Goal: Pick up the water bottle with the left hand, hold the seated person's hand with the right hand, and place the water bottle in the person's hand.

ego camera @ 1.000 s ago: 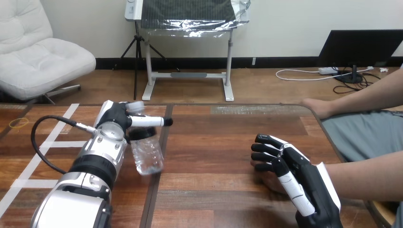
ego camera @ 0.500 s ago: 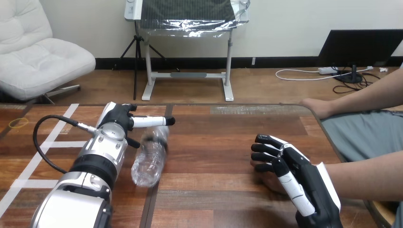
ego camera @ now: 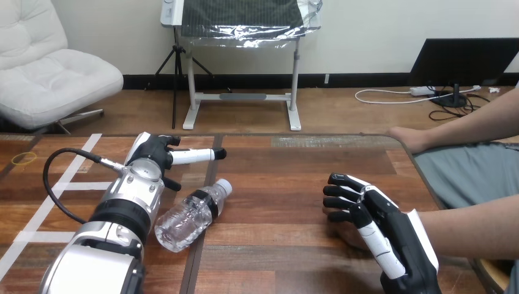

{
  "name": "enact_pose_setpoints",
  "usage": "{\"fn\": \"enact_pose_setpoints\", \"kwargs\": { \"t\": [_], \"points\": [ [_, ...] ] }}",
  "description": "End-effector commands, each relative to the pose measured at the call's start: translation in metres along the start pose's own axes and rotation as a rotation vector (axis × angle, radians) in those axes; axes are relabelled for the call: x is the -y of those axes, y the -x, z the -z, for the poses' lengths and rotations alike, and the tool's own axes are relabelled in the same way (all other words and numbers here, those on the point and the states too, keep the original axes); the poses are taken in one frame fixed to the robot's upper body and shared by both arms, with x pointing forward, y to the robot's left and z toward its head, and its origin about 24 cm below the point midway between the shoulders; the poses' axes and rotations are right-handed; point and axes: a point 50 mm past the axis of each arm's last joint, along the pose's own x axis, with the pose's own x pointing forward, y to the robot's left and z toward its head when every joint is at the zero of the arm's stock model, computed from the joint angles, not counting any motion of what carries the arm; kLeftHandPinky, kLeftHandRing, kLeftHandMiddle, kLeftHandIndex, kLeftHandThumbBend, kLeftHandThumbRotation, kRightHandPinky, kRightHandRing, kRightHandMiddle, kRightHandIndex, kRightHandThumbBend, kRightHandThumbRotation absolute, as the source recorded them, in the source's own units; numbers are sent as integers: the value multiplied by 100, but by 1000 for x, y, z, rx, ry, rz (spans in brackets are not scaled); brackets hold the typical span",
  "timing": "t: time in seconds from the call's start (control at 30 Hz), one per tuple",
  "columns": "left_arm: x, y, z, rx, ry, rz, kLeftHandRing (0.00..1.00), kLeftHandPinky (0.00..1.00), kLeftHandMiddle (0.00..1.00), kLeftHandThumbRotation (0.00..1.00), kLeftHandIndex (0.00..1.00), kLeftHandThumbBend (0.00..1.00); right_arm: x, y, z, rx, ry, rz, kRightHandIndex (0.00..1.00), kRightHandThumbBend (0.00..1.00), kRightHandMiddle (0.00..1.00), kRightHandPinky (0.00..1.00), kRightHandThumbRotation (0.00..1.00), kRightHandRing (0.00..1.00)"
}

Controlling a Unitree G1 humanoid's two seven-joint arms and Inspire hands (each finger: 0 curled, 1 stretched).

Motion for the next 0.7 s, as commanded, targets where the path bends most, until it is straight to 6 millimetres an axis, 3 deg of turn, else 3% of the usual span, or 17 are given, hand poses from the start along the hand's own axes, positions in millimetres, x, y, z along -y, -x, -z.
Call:
{"fn": "enact_pose_setpoints", "kwargs": {
  "t": [0.0, 0.23, 0.67],
  "points": [
    [-15, 4, -28, 96, -28, -41, 93, 56, 96, 36, 93, 100, 1, -15, -16, 83, 15, -10, 77, 81, 75, 66, 79, 73],
    [-15, 3, -27, 100, -20, -39, 98, 67, 99, 38, 95, 100, 2, -15, -15, 79, 19, -9, 78, 81, 76, 66, 79, 74],
    [-16, 4, -27, 110, 0, -38, 98, 71, 99, 38, 96, 100, 3, -15, -14, 76, 18, -8, 78, 82, 76, 66, 80, 74]
  ]
}}
